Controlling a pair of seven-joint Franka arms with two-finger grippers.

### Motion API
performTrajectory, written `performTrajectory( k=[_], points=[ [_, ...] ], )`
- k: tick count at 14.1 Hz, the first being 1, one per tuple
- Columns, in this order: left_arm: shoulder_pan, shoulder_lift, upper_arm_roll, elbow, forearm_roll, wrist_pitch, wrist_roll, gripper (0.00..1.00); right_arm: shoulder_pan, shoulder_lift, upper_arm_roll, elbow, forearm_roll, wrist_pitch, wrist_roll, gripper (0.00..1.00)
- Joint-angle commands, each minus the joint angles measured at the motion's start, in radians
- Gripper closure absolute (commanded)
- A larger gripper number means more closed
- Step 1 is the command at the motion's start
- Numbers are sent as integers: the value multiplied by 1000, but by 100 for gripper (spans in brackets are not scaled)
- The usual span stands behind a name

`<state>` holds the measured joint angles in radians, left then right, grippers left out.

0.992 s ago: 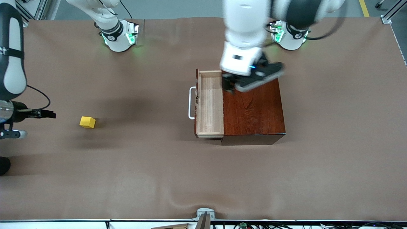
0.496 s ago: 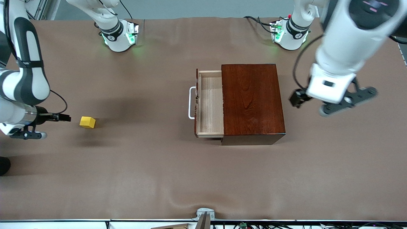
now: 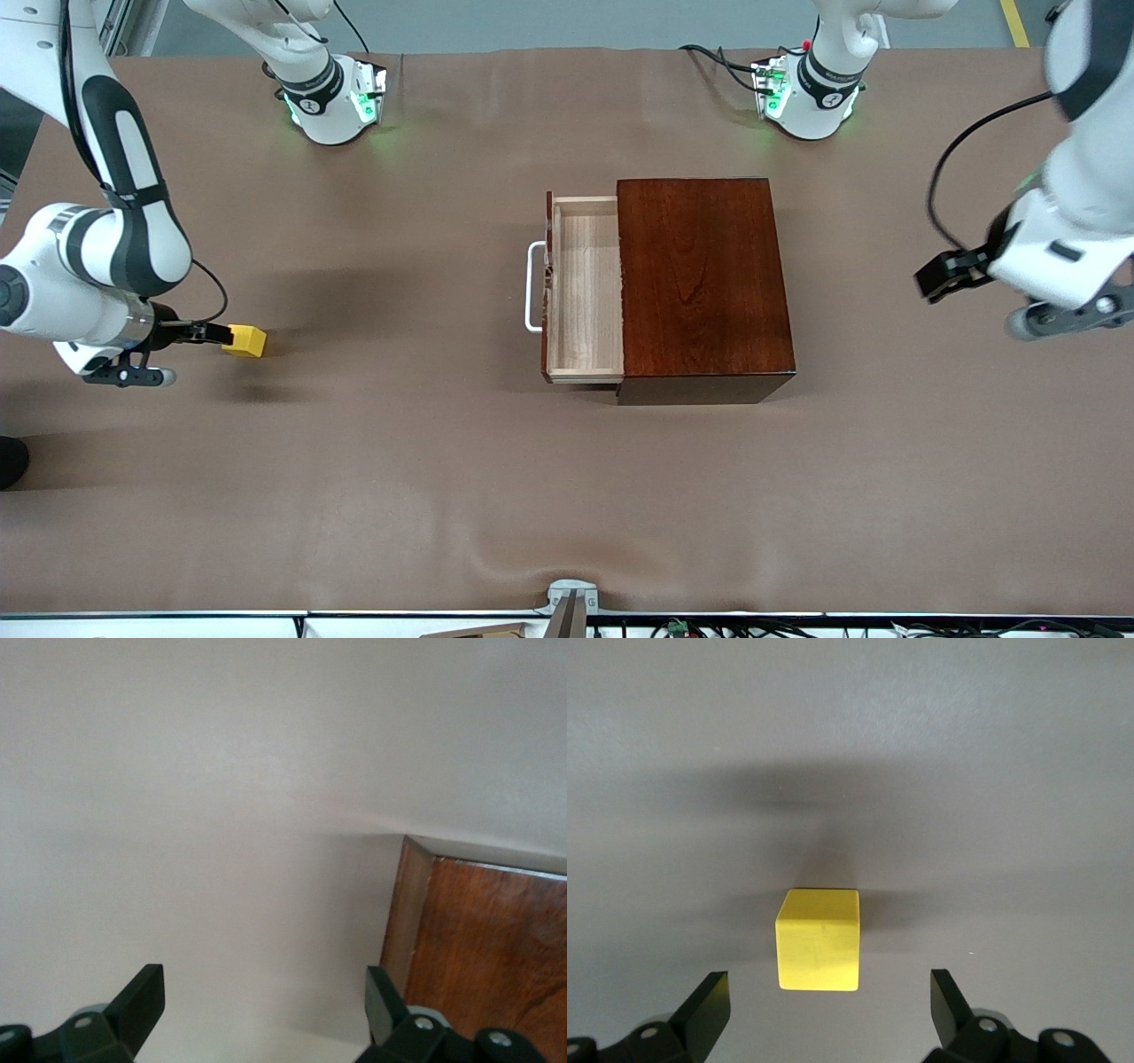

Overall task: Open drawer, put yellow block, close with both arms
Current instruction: 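Grasp the yellow cube with the right gripper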

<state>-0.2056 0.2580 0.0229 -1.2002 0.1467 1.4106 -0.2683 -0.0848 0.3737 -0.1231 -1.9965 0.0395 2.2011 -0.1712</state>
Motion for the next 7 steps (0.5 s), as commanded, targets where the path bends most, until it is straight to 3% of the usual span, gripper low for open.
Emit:
performTrajectory(
  k=[1, 3, 7],
  points=[
    [67, -159, -6, -204, -50, 82, 139, 0, 6, -2, 2, -59, 17, 80, 10, 0],
    [92, -227, -1, -297, -50, 122, 214, 0, 13, 4, 3, -93, 17, 133, 28, 0],
    [100, -290, 67, -345, -116, 117, 343, 0, 45, 14, 3, -125, 23, 198, 68, 1]
  ],
)
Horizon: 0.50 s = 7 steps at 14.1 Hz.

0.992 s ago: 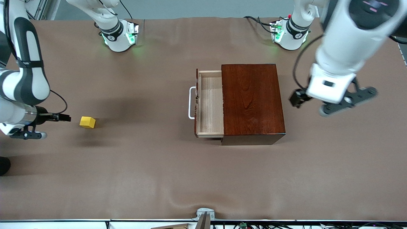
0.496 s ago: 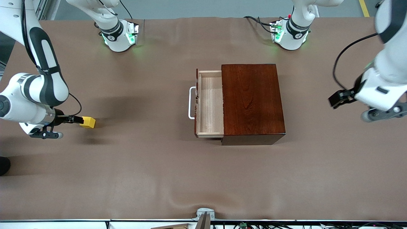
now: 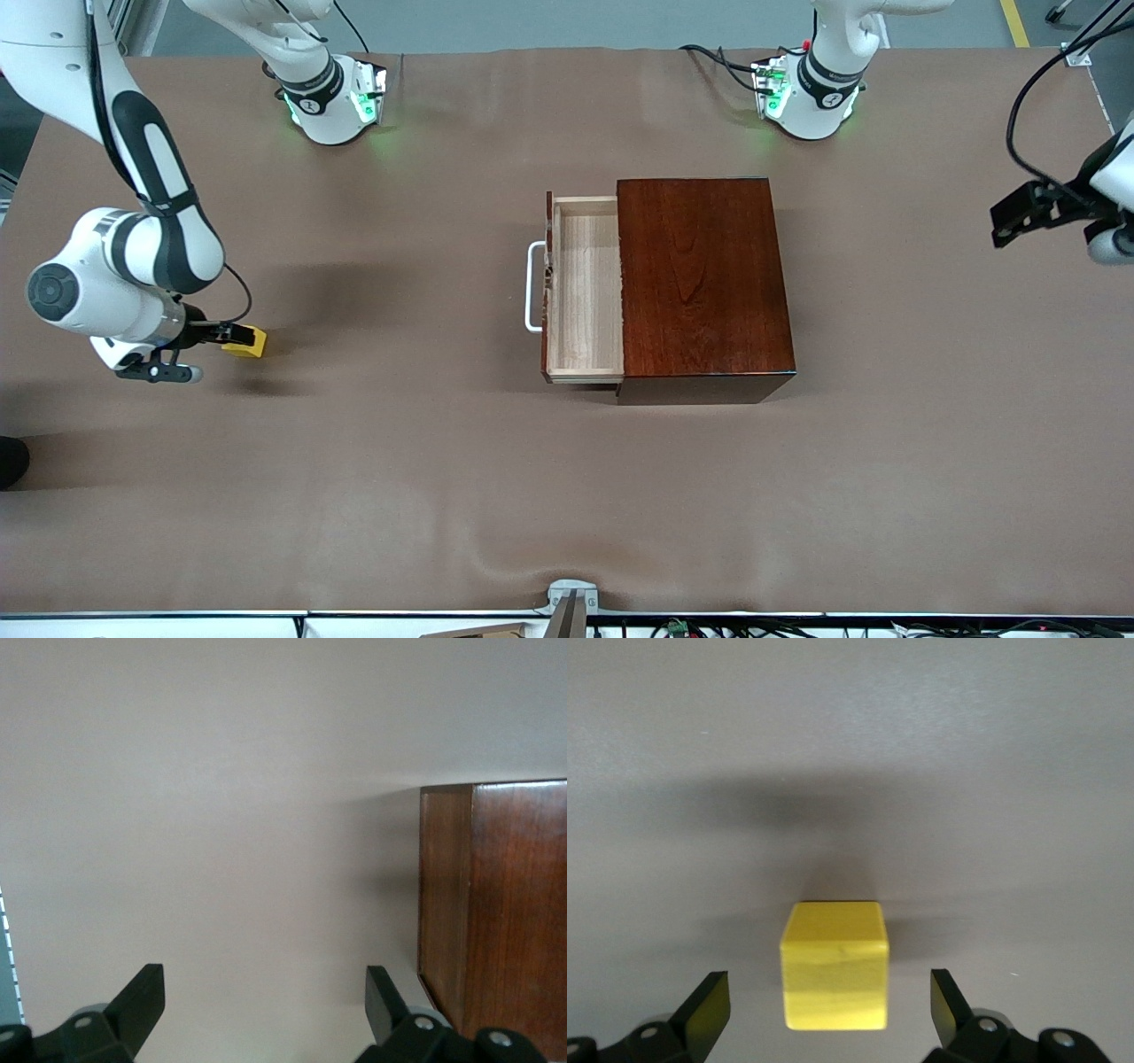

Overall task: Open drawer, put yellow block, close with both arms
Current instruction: 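Grasp the yellow cube with the right gripper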

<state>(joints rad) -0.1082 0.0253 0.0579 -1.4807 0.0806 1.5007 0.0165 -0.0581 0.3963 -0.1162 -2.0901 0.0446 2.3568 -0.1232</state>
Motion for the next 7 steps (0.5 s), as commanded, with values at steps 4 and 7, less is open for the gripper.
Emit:
performTrajectory(
  k=[4, 7],
  points=[
    [5, -51, 45, -37, -53, 24, 142, 0, 15, 12, -5, -36, 15, 78, 14, 1],
    [-2, -44, 37, -21, -41, 21, 128, 0, 9, 28, -6, -38, 14, 96, 10, 0]
  ],
)
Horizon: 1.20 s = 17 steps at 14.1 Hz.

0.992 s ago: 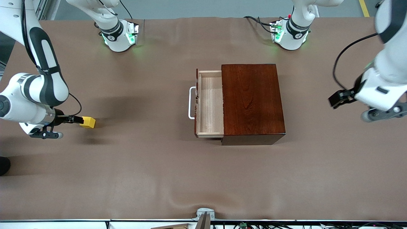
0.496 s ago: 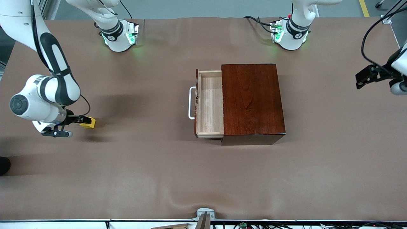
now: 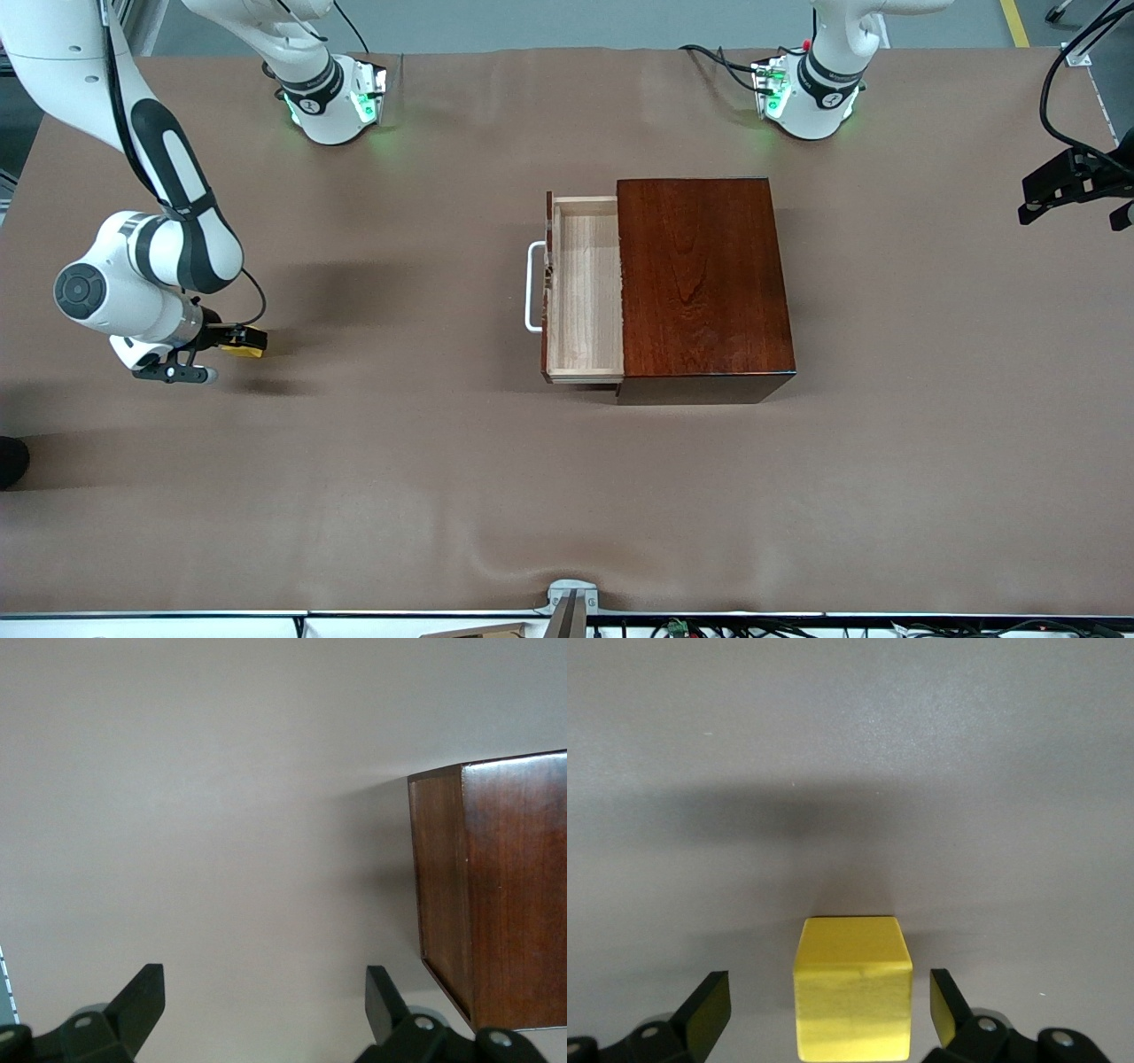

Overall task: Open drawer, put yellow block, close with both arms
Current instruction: 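Grasp the yellow cube with the right gripper, then carry the yellow cube with the right gripper over the open drawer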

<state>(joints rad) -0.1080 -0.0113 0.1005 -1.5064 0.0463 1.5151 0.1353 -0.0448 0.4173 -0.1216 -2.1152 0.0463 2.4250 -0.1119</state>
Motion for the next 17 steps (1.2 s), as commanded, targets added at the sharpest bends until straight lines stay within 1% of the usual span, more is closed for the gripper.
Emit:
performTrajectory(
  k=[1, 3, 4, 5, 6, 7, 9, 10, 11, 13, 15, 17],
  points=[
    [-1, -9, -7, 5, -6, 5, 10, 0, -6, 12, -1, -12, 12, 34, -2, 3],
    [-4, -12, -8, 5, -8, -9, 10, 0, -7, 15, 0, -15, 12, 37, -3, 30],
    [-6, -13, -8, 5, -8, -9, 10, 0, -6, 18, 0, -19, 12, 37, -5, 45],
    [-7, -13, -8, 5, -8, -9, 10, 0, 2, 17, 0, -20, 12, 25, -5, 64],
    [-6, -13, -8, 5, -8, -9, 10, 0, 5, 11, 0, -19, 12, 8, -3, 81],
    [-6, -13, -8, 5, -8, -10, 10, 0, 5, 5, 0, -16, 12, -16, -3, 89],
    [-4, -13, -8, 5, -8, -16, 14, 0, 3, -18, 0, -5, 9, -46, -26, 90],
    [-4, -13, -8, 5, -8, -16, 10, 0, 3, -29, 0, 13, 9, -70, -61, 92],
    [-6, -13, -7, 5, -8, -16, 9, 0, 3, -35, 2, 44, 9, -120, -67, 100],
    [-4, -13, -8, 5, -8, -16, 9, 0, 5, -34, 3, 134, 17, -269, -54, 100],
    [-4, -15, -8, 3, -8, -19, 10, 0, 9, -34, 5, 222, 17, -386, -43, 100],
    [-7, -15, -8, 3, -8, -36, 6, 0, 16, -32, 14, 306, 24, -495, 18, 100]
  ],
)
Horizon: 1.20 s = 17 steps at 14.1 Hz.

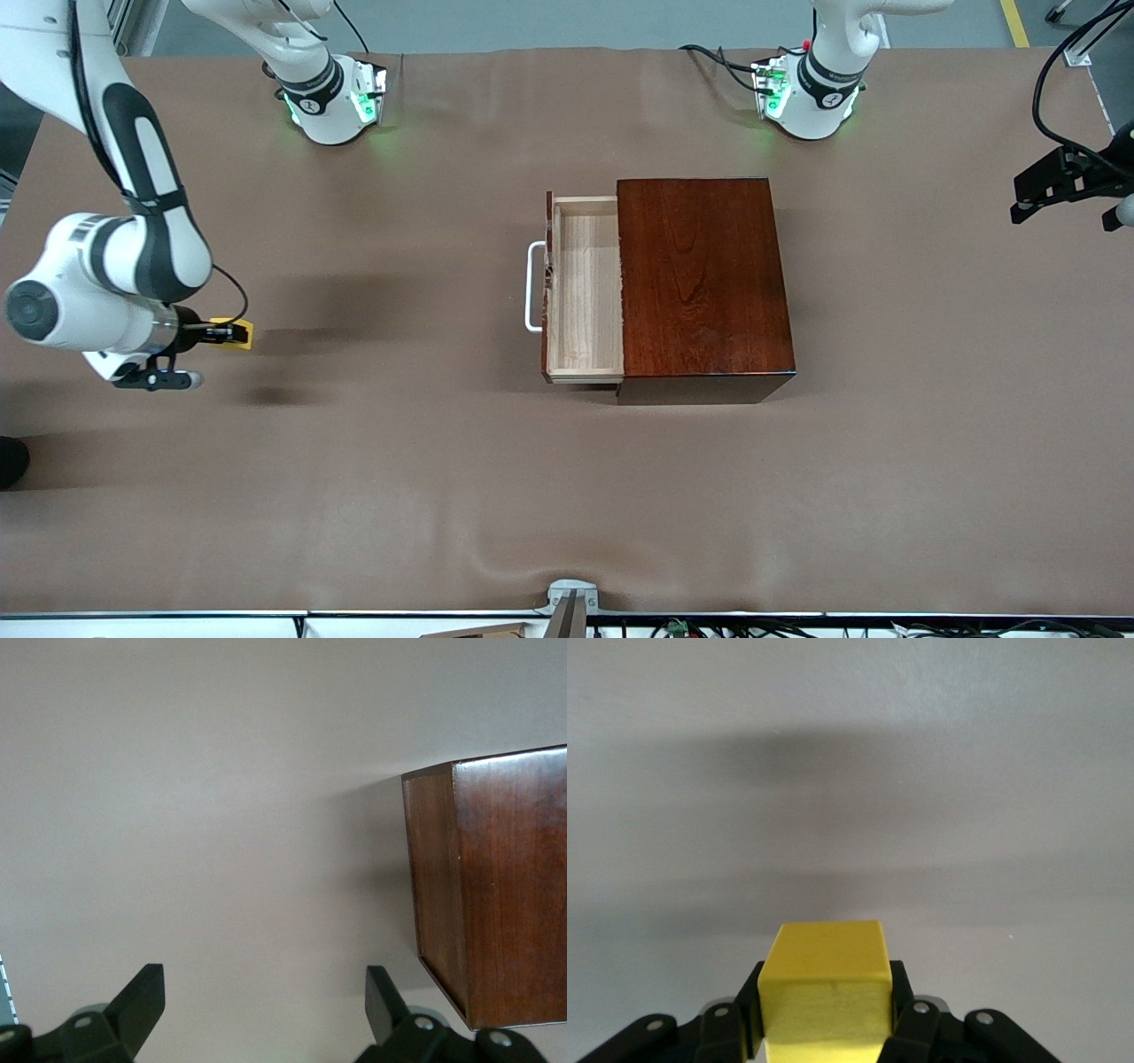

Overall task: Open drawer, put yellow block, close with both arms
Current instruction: 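Carry the yellow cube with the right gripper over the open drawer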

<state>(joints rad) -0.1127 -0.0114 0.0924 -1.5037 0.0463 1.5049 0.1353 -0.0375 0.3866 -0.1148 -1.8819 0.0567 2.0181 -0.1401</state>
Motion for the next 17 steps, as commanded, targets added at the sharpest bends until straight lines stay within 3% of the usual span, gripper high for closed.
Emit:
performTrajectory(
  k=[1, 6, 13, 17],
  points=[
    [-2, -15, 0, 0, -8, -34, 4, 0, 21, -2, 10, 96, 28, -122, 98, 100],
    [-2, -18, 0, 0, -8, -38, 9, 0, 122, -5, 12, 222, 43, -272, 417, 100],
    [1, -10, 0, 2, -19, -29, 9, 0, 346, -20, 17, 294, 43, -279, 1034, 100],
    [1, -10, 0, 11, -23, -29, 7, 0, 473, -17, 17, 319, 45, -274, 1287, 100]
  ],
)
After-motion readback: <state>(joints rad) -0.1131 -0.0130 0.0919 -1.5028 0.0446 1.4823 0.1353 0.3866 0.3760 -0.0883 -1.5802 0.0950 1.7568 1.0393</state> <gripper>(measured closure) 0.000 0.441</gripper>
